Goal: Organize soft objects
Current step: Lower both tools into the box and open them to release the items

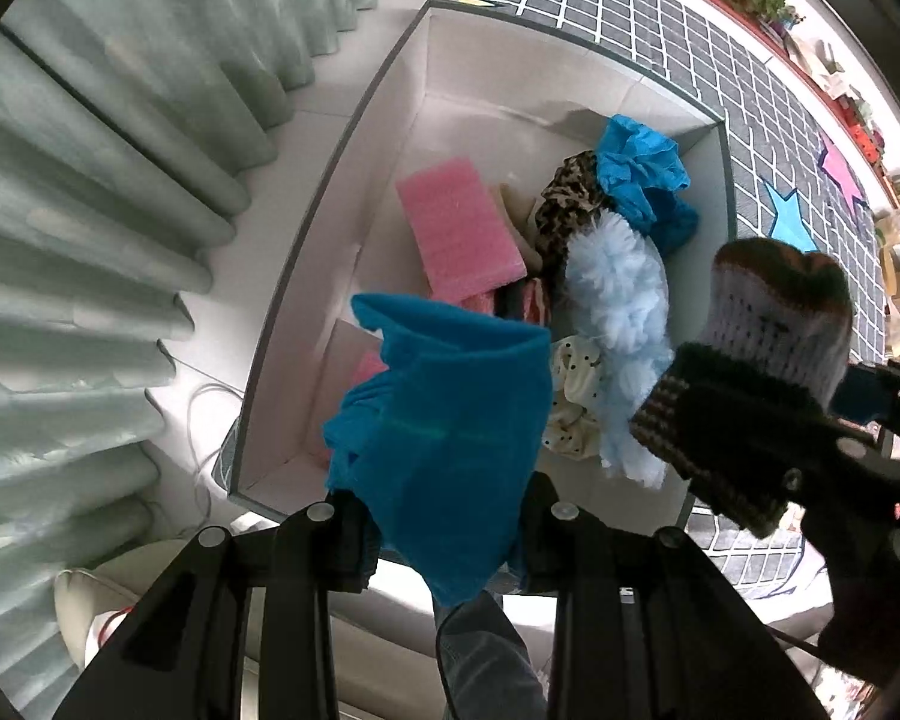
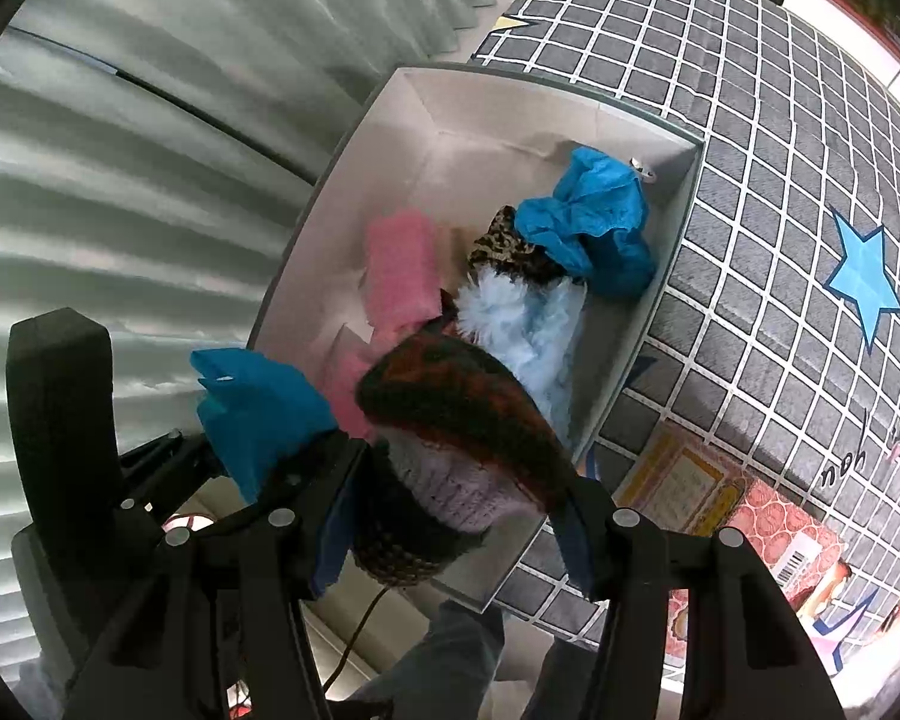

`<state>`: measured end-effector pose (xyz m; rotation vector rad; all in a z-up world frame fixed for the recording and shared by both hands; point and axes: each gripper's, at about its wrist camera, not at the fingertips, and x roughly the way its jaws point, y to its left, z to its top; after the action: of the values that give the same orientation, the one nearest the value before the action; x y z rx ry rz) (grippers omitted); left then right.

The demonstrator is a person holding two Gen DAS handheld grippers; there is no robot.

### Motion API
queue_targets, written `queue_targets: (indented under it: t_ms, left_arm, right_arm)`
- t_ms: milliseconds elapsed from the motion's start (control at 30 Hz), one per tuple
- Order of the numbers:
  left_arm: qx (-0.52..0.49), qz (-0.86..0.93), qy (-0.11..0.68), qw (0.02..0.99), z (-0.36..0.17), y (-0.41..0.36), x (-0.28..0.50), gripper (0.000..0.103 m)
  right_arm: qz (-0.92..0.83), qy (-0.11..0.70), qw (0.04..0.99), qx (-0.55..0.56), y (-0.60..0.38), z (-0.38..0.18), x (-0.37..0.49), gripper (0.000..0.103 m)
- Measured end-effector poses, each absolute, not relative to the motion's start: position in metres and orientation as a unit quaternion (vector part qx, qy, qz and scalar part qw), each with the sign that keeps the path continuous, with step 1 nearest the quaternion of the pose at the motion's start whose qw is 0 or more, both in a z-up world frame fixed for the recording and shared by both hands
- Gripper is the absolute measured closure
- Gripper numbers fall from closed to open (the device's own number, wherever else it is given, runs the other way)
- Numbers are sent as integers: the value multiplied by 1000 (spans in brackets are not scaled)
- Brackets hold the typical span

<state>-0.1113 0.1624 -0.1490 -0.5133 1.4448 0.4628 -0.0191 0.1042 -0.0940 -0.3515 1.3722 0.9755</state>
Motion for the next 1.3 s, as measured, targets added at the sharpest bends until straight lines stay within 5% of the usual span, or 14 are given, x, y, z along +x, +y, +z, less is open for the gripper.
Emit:
queue_targets:
  t_ms: [367, 433, 500, 567, 733, 767, 900, 967, 1100, 1300]
  left_arm:
    - [-234, 207, 650, 693, -154, 162, -109, 65]
    - [-236, 206, 647, 695, -154, 162, -109, 57]
    - [-242, 208, 641, 698, -152, 163, -110, 34]
    - [-244, 212, 635, 701, -149, 164, -111, 24]
    - [-234, 213, 634, 706, -145, 163, -111, 21]
    - [-227, 214, 638, 704, -146, 162, -111, 18]
    - [-210, 228, 632, 710, -140, 161, -113, 0]
    - [-204, 239, 621, 718, -134, 162, -115, 0]
    - [-136, 284, 620, 719, -124, 160, -113, 0]
    - [-192, 258, 614, 721, -122, 165, -120, 0]
  right_arm:
    - [427, 608, 651, -159, 109, -100, -15, 45]
    - [426, 609, 651, -158, 109, -100, -15, 45]
    - [426, 608, 650, -158, 109, -100, -15, 45]
    - [428, 605, 651, -160, 110, -100, -15, 41]
    - [429, 598, 658, -159, 108, -96, -13, 32]
    - [429, 597, 658, -161, 107, -96, -13, 22]
    - [427, 590, 665, -166, 105, -92, -14, 20]
    - [426, 590, 665, -166, 104, -91, -14, 1]
    - [426, 575, 680, -162, 99, -83, -13, 1]
    - [428, 550, 698, -165, 95, -72, -20, 1]
